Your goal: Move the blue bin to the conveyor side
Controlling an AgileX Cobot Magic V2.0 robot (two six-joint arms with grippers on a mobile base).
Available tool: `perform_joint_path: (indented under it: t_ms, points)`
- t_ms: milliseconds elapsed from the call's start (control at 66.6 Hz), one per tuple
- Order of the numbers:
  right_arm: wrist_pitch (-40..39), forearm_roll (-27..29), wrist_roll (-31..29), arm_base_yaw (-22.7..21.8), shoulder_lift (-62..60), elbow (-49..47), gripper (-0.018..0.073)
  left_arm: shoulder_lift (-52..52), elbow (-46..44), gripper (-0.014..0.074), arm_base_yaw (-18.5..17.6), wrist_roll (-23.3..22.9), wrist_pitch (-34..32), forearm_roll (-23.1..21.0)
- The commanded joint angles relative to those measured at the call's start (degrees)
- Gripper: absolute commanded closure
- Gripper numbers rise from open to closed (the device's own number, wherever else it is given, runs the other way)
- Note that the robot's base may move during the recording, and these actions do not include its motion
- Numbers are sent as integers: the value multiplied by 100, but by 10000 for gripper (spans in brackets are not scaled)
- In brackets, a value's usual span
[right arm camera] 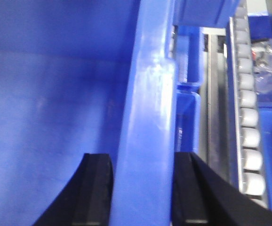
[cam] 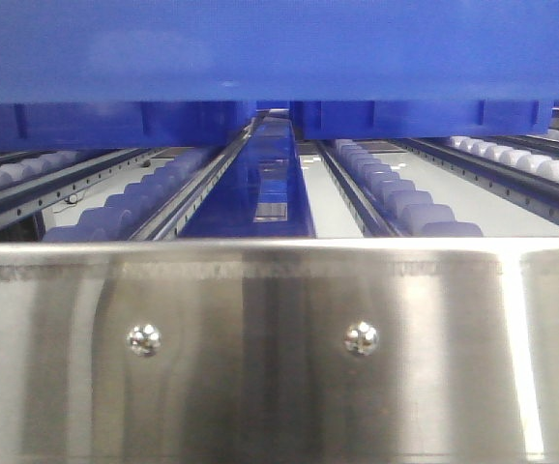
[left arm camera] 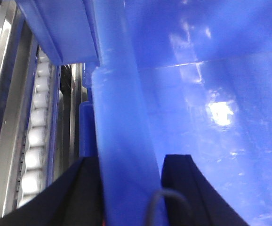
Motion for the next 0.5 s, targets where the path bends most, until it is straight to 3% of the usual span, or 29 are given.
perform_joint_path:
  t_ms: [0,225,480]
  points:
    - [-502,-588,-127,-37,-76,-94,634,68,-392,613,-49,85,-434,237]
    - [-502,-704,-127,-37,-76,-94,634,560,-833,613,-458,-74,-434,296]
    - [-502,-783,-127,-37,-76,-94,634,669,-855,613,-1085,-623,-434,985]
